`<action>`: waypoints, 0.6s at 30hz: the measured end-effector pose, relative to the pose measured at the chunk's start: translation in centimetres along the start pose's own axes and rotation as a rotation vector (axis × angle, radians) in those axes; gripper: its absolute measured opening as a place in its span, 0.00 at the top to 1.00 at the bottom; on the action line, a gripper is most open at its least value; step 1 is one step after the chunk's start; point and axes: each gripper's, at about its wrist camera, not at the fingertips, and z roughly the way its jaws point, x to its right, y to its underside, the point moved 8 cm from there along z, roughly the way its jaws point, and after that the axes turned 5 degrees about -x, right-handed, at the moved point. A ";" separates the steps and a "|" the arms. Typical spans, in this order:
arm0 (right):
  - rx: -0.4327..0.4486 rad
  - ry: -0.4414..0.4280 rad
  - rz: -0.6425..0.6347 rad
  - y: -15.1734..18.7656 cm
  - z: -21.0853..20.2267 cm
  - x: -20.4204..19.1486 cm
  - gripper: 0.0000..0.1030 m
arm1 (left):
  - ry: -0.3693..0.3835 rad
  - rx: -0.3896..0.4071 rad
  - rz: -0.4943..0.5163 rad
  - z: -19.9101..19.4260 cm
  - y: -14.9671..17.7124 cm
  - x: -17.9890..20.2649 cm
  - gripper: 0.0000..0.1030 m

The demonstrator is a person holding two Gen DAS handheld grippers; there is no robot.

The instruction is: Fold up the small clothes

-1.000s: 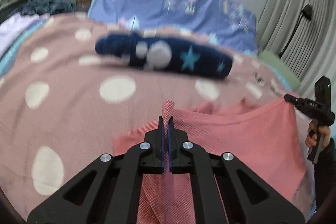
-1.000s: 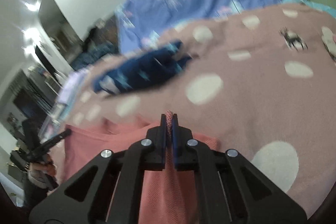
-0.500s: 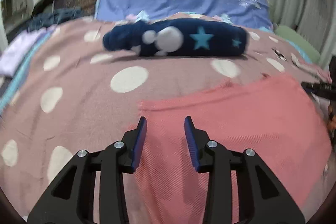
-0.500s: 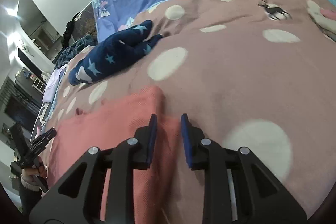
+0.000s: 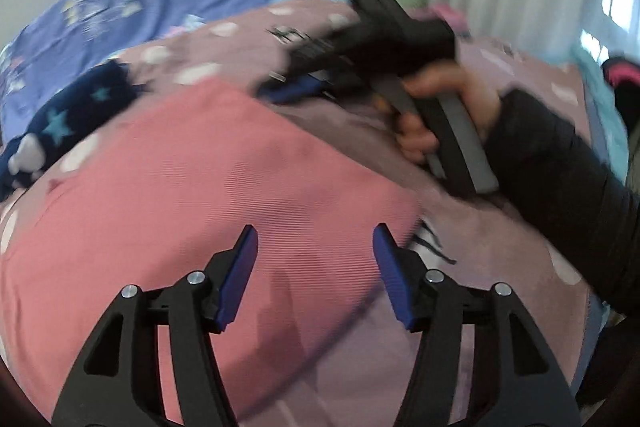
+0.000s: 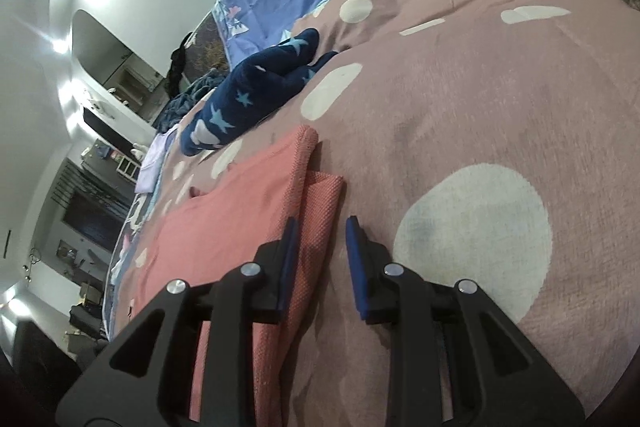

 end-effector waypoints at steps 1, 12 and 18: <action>-0.009 -0.011 -0.006 0.0 0.0 -0.1 0.76 | -0.016 -0.024 0.036 0.7 0.1 1.1 0.42; -0.103 -0.069 -0.022 -0.2 1.6 -1.0 0.68 | -0.117 -0.088 0.089 3.3 -0.3 3.8 0.36; -0.124 -0.041 -0.008 -1.6 3.4 -0.8 0.90 | -0.120 -0.090 0.047 3.3 -0.5 3.6 0.47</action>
